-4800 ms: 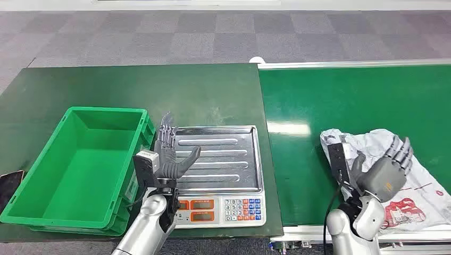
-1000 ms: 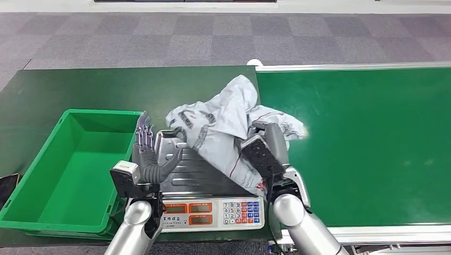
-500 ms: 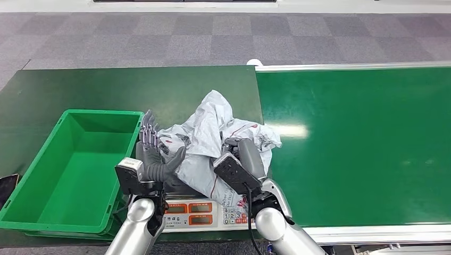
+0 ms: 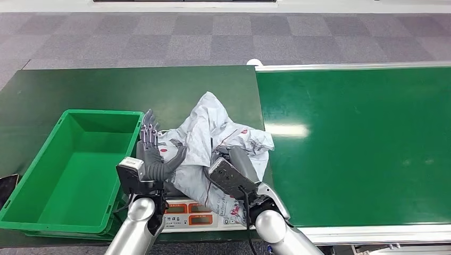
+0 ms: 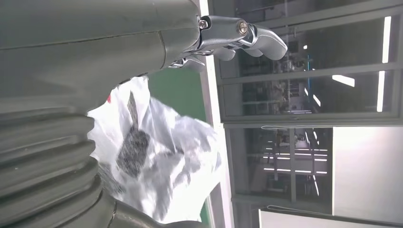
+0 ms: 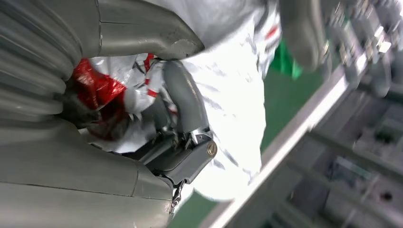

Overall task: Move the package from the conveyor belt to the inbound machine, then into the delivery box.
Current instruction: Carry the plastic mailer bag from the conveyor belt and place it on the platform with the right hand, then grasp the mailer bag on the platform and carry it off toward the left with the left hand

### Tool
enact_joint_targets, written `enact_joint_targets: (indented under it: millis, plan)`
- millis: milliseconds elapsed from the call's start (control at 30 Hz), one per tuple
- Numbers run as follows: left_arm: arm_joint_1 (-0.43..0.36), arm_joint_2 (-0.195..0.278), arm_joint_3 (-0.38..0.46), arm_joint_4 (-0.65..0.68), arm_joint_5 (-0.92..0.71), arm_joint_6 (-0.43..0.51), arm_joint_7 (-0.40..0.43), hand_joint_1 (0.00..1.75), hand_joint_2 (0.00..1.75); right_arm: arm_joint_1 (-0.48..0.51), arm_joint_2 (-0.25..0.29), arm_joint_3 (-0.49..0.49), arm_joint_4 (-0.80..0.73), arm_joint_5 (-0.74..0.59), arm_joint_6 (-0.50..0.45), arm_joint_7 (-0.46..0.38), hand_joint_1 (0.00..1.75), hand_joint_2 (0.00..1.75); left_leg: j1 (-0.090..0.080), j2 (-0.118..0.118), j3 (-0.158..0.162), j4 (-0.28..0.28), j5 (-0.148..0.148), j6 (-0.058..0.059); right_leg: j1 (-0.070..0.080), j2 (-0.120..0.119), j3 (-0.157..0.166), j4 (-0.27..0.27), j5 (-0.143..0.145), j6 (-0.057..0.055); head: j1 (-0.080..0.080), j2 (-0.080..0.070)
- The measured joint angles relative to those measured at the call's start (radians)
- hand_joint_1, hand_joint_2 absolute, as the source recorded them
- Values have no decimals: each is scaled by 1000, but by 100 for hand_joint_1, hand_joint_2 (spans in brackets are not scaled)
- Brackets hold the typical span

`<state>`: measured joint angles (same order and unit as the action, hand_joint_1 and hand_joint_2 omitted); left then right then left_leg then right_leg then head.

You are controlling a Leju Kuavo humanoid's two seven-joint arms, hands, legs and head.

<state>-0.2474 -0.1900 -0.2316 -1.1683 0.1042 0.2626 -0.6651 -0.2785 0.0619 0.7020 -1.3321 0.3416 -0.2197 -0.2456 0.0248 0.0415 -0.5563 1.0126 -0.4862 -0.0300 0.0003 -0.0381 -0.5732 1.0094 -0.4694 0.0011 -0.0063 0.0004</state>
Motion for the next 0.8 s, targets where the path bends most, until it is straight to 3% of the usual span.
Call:
enact_joint_targets:
  millis: [167,333,467,667,800]
  plan:
    - [-8,6,0,2,-57,46,-13,0,175,13,-15,-42,-25,-203,99,-98,0,175,0,0,0,0,0,0,0,0,0,0,0,0,0,0]
    - [-41,51,0,-19,-169,74,24,0,175,43,-52,-163,-97,-452,263,-160,0,175,0,0,0,0,0,0,0,0,0,0,0,0,0,0]
    - [-83,85,0,-31,-264,19,102,0,175,46,-62,-246,-107,-525,324,-160,0,0,0,0,0,0,1,0,0,0,0,0,1,0,0,0]
    - [-179,120,-19,13,-424,-127,198,0,175,41,-62,-309,-93,-541,351,-163,0,0,0,0,0,0,2,0,0,0,0,0,2,0,0,0]
    - [-278,145,-79,108,-587,-316,199,0,175,30,-62,-324,-84,-539,378,-160,0,0,-1,0,0,0,2,0,0,0,0,0,2,0,0,0]
